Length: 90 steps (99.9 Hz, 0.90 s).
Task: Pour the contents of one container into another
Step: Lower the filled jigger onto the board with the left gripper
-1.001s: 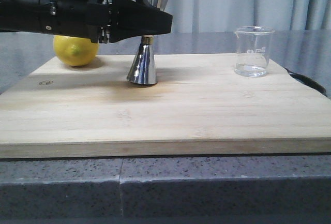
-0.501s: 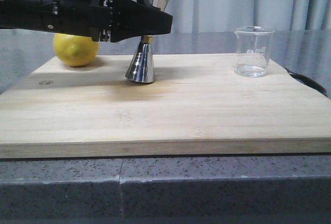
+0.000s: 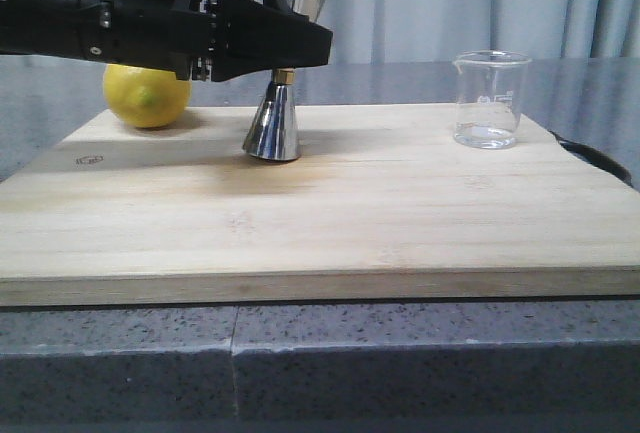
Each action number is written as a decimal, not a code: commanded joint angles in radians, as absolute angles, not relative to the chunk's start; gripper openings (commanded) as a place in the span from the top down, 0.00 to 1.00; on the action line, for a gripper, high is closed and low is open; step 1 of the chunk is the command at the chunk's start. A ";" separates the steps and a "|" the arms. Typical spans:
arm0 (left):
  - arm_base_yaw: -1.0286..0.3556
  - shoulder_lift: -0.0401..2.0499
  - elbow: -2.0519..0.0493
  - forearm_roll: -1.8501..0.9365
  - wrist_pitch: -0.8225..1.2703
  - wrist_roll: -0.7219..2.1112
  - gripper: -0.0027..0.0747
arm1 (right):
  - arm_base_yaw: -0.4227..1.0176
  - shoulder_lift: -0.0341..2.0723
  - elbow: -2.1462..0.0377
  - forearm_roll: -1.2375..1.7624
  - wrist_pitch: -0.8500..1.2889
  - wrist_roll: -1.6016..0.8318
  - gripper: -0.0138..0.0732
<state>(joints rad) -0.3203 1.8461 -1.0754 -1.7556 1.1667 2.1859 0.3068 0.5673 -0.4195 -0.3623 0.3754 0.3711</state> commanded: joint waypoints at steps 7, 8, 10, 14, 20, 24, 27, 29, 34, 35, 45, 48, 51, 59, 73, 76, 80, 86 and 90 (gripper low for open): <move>-0.331 1.807 -1.100 -1.760 1.253 2.157 0.72 | 0.309 0.566 -0.445 -0.383 0.298 0.370 0.18; -0.331 1.807 -1.100 -1.758 1.253 2.157 0.72 | 0.309 0.566 -0.445 -0.383 0.298 0.370 0.18; -0.331 1.807 -1.100 -1.758 1.253 2.157 0.72 | 0.309 0.566 -0.445 -0.383 0.298 0.370 0.18; -0.331 1.807 -1.100 -1.756 1.251 2.157 0.72 | 0.309 0.566 -0.445 -0.383 0.298 0.370 0.18; -0.331 1.807 -1.100 -1.746 1.248 2.157 0.72 | 0.309 0.566 -0.445 -0.383 0.298 0.370 0.18; -0.331 1.807 -1.100 -1.742 1.246 2.157 0.72 | 0.309 0.566 -0.445 -0.383 0.298 0.370 0.18; -0.331 1.807 -1.100 -1.734 1.244 2.157 0.72 | 0.309 0.566 -0.445 -0.383 0.298 0.370 0.18; -0.331 1.807 -1.100 -1.732 1.239 2.157 0.72 | 0.309 0.566 -0.445 -0.383 0.298 0.370 0.18; -0.331 1.807 -1.100 -1.723 1.230 2.157 0.72 | 0.309 0.566 -0.445 -0.383 0.298 0.370 0.18; -0.331 1.807 -1.100 -1.721 1.227 2.157 0.72 | 0.309 0.566 -0.445 -0.383 0.298 0.370 0.18; -0.331 1.807 -1.100 -1.708 1.215 2.157 0.72 | 0.309 0.566 -0.445 -0.383 0.297 0.370 0.18; -0.329 1.807 -1.100 -1.706 1.213 2.157 0.72 | 0.309 0.566 -0.445 -0.383 0.297 0.370 0.18; -0.327 1.807 -1.100 -1.706 1.209 2.157 0.72 | 0.309 0.566 -0.445 -0.383 0.297 0.370 0.18; -0.320 1.807 -1.100 -1.706 1.204 2.155 0.72 | 0.309 0.566 -0.445 -0.383 0.297 0.370 0.18; -0.316 1.807 -1.100 -1.695 1.204 2.153 0.72 | 0.309 0.566 -0.445 -0.383 0.297 0.370 0.18; -0.316 1.807 -1.100 -1.691 1.204 2.153 0.72 | 0.309 0.566 -0.445 -0.383 0.297 0.370 0.18; -0.316 1.807 -1.100 -1.686 1.204 2.151 0.72 | 0.309 0.566 -0.445 -0.383 0.297 0.370 0.18; -0.316 1.807 -1.100 -1.683 1.204 2.152 0.72 | 0.309 0.566 -0.445 -0.383 0.297 0.370 0.18; -0.316 1.807 -1.100 -1.683 1.204 2.152 0.70 | 0.309 0.566 -0.445 -0.383 0.297 0.370 0.18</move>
<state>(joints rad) -0.3184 1.8461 -1.0836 -1.6940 1.1856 2.1656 0.3068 0.5673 -0.4195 -0.3623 0.3688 0.3711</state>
